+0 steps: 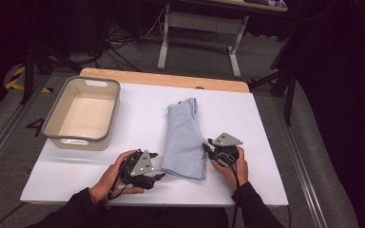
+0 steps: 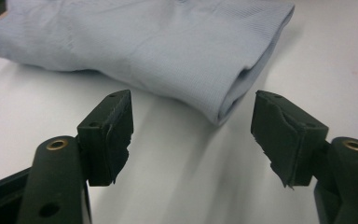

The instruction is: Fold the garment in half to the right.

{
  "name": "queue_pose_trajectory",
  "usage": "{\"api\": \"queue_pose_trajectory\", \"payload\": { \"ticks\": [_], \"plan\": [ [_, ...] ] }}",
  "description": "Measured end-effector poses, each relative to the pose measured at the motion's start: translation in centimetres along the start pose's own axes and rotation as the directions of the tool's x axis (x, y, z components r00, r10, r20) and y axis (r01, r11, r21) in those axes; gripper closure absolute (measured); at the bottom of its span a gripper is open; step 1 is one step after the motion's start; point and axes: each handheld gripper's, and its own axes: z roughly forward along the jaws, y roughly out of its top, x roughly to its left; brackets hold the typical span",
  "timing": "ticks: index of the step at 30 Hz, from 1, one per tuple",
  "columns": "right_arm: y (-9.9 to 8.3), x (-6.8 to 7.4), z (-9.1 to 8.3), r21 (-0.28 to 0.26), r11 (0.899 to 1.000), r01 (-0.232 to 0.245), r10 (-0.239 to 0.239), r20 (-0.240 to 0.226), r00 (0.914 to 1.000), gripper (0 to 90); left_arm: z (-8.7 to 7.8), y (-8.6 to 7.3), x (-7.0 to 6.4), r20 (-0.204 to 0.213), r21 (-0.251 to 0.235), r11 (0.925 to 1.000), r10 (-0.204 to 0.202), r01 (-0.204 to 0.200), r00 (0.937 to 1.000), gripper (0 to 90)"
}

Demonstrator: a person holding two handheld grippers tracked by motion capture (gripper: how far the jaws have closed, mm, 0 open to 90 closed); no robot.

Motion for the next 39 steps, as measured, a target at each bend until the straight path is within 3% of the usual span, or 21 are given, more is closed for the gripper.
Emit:
{"api": "queue_pose_trajectory", "payload": {
  "ticks": [4, 5, 8, 10, 12, 14, 15, 17, 18, 20, 23, 26, 27, 32, 35, 39],
  "plan": [
    [-0.2, -0.4, 0.5, 0.013, 0.999, -0.045, 0.046, -0.025, 0.9986, 63.7, 1.8, 0.5, 0.3, 0.023, 0.032, 0.9993, -0.019, 0.018, 0.9996, 34.0],
    [-0.2, -0.5, 0.7, 0.016, 0.998, -0.063, 0.064, -0.038, 0.9972, 62.8, 2.1, 0.6, 0.3, 0.027, 0.040, 0.9989, -0.027, 0.026, 0.9993, 38.7],
    [-0.2, -0.5, 1.0, 0.026, 0.997, -0.079, 0.081, -0.057, 0.9951, 62.9, 3.0, 0.7, 0.5, 0.022, 0.059, 0.9982, -0.007, 0.006, 0.9997, 41.2],
    [0.0, -0.7, 1.3, 0.037, 0.996, -0.083, 0.086, -0.068, 0.9940, 61.8, 3.5, 0.7, 0.7, 0.037, 0.080, 0.9967, -0.009, 0.006, 0.9993, 53.1],
    [0.1, -1.0, 1.5, 0.049, 0.993, -0.110, 0.113, -0.080, 0.9903, 58.7, 3.8, 0.7, 1.1, 0.064, 0.082, 0.9967, -0.010, 0.004, 0.9979, 58.2],
    [0.0, -1.6, 1.7, 0.064, 0.985, -0.158, 0.165, -0.113, 0.9798, 58.6, 3.9, 0.7, 1.1, 0.080, 0.087, 0.9961, 0.008, -0.015, 0.9968, 65.4],
    [0.0, -2.0, 1.9, 0.076, 0.979, -0.190, 0.199, -0.139, 0.9701, 58.8, 4.0, 0.8, 1.1, 0.085, 0.092, 0.9952, 0.025, -0.033, 0.9961, 72.9],
    [0.0, -2.2, 2.0, 0.081, 0.976, -0.201, 0.211, -0.149, 0.9660, 59.9, 4.0, 0.8, 1.1, 0.083, 0.098, 0.9944, 0.032, -0.041, 0.9960, 75.0],
    [0.1, -2.5, 2.2, 0.096, 0.972, -0.216, 0.231, -0.188, 0.9547, 65.1, 3.9, 0.9, 1.0, 0.074, 0.106, 0.9929, 0.046, -0.054, 0.9962, 82.0],
    [0.2, -2.7, 2.4, 0.106, 0.966, -0.236, 0.254, -0.211, 0.9440, 68.8, 3.9, 0.9, 1.1, 0.067, 0.100, 0.9928, 0.059, -0.066, 0.9960, 82.8],
    [0.2, -2.7, 2.5, 0.097, 0.966, -0.240, 0.255, -0.217, 0.9423, 73.2, 3.5, 0.8, 1.2, 0.050, 0.115, 0.9913, 0.058, -0.063, 0.9970, 83.1],
    [0.7, -1.8, 2.7, 0.078, 0.978, -0.194, 0.206, -0.189, 0.9603, 76.8, 3.1, 0.5, 1.5, 0.036, 0.115, 0.9912, 0.061, -0.065, 0.9975, 83.2],
    [1.2, -1.2, 3.0, 0.067, 0.985, -0.161, 0.170, -0.170, 0.9707, 77.2, 2.7, 0.5, 1.5, 0.019, 0.126, 0.9895, 0.068, -0.070, 0.9975, 83.3],
    [1.9, -0.4, 3.8, 0.045, 0.990, -0.130, 0.136, -0.172, 0.9757, 77.4, 1.8, -0.1, 1.6, -0.018, 0.143, 0.9871, 0.076, -0.073, 0.9969, 83.2],
    [2.6, 0.4, 4.3, 0.020, 0.997, -0.071, 0.073, -0.143, 0.9869, 77.1, 1.6, -0.5, 1.4, -0.030, 0.144, 0.9878, 0.064, -0.059, 0.9975, 83.2],
    [2.8, 0.9, 4.3, -0.003, 0.999, -0.038, 0.037, -0.109, 0.9934, 77.0, 1.6, -0.5, 0.7, -0.050, 0.145, 0.9869, 0.080, -0.072, 0.9956, 83.0]
  ]
}}
